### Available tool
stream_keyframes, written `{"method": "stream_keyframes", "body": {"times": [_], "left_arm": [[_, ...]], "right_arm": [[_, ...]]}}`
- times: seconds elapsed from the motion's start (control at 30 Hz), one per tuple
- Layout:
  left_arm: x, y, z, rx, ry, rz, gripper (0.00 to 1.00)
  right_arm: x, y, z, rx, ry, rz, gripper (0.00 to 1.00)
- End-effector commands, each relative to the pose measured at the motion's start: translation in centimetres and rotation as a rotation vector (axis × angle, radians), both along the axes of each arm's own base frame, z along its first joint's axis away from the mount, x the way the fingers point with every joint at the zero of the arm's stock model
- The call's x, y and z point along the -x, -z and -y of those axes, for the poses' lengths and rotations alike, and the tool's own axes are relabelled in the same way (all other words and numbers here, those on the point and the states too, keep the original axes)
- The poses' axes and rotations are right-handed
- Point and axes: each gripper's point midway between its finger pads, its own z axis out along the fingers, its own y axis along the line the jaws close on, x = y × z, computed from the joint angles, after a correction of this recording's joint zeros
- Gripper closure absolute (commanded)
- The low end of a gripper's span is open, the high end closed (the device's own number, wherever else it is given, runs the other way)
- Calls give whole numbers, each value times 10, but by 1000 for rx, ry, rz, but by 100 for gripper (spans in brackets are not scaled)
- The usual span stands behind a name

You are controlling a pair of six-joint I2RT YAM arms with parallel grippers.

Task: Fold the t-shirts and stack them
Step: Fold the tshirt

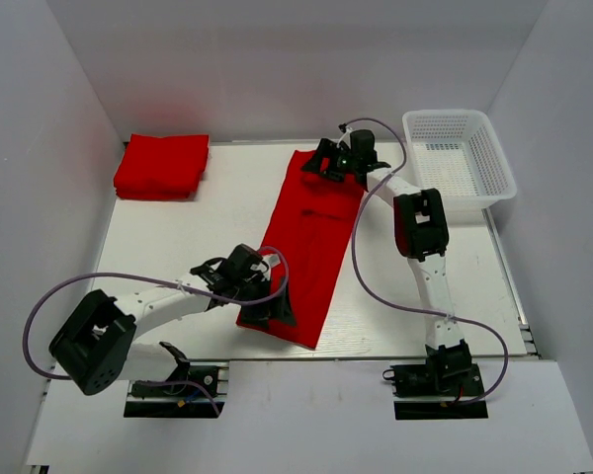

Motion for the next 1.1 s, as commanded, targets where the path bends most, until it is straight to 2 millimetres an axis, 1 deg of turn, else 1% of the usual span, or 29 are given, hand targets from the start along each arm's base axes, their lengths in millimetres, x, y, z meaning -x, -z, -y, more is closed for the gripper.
{"method": "stream_keyframes", "body": {"times": [0.0, 0.03, 0.07, 0.1, 0.13, 0.17, 0.2, 0.3, 0.33, 0.37, 0.4, 0.43, 0.47, 0.5, 0.53, 0.57, 0.6, 0.63, 0.67, 0.7, 0.73, 0.77, 0.8, 0.83, 0.87, 0.9, 0.93, 1.03, 1.07], "left_arm": [[2, -23, 8, 33, 52, 67, 0], [-3, -28, 9, 27, 58, 94, 0], [-15, -30, 5, -18, 38, 145, 0], [-26, -44, 3, -56, 39, 194, 0], [-36, -49, -1, -94, 19, 232, 0], [-54, -52, -11, -172, -43, 298, 0], [-70, -64, -14, -190, -77, 354, 0], [-109, -80, -32, -283, -229, 500, 0], [-127, -83, -48, -349, -325, 558, 0], [-138, -86, -56, -370, -390, 584, 0], [-147, -83, -61, -399, -419, 598, 0], [-160, -82, -68, -416, -452, 619, 0], [-169, -84, -72, -434, -473, 618, 0], [-175, -71, -75, -477, -470, 583, 0], [-182, -69, -77, -489, -483, 573, 0], [-194, -72, -83, -489, -502, 564, 0], [-197, -67, -82, -478, -487, 538, 0], [-208, -63, -80, -462, -500, 532, 0], [-217, -61, -89, -449, -530, 519, 0], [-222, -60, -85, -406, -512, 510, 0], [-233, -67, -84, -379, -521, 526, 0], [-243, -64, -92, -385, -545, 509, 0], [-248, -67, -91, -365, -538, 507, 0], [-253, -75, -92, -353, -547, 513, 0], [-257, -73, -97, -355, -548, 515, 0], [-259, -74, -98, -340, -537, 520, 0], [-258, -74, -100, -334, -526, 525, 0], [-259, -78, -102, -307, -520, 520, 0], [-257, -74, -106, -309, -523, 507, 0]], "right_arm": [[18, -13, -7, 82, -29, 0, 10], [13, -34, -3, 108, 1, 43, 10], [16, -41, -6, 144, -20, 68, 10], [19, -45, -4, 180, -23, 74, 10], [18, -59, -3, 205, -3, 104, 10], [19, -70, 1, 244, 10, 134, 10], [18, -82, 4, 276, 39, 164, 10], [34, -81, 10, 374, 51, 141, 10], [41, -76, 12, 402, 52, 126, 10], [40, -84, 21, 443, 93, 142, 10], [48, -79, 17, 463, 87, 129, 10], [58, -65, 24, 504, 86, 74, 10], [61, -63, 27, 517, 113, 49, 10], [69, -55, 32, 557, 127, 13, 10], [76, -51, 37, 577, 130, -16, 10], [85, -40, 45, 605, 157, -63, 10], [89, -35, 44, 610, 163, -77, 10], [92, -31, 46, 605, 175, -103, 10], [99, -20, 50, 620, 175, -136, 10], [102, -14, 51, 623, 172, -152, 10], [104, -12, 49, 612, 174, -164, 10], [106, -6, 50, 616, 169, -177, 10], [107, 4, 48, 618, 158, -193, 10], [104, 5, 50, 616, 169, -199, 10], [101, 4, 51, 615, 180, -203, 10], [100, 22, 53, 633, 176, -233, 10], [96, 21, 54, 631, 185, -239, 10], [84, 36, 55, 620, 192, -257, 10], [73, 38, 58, 607, 210, -254, 10]]}}
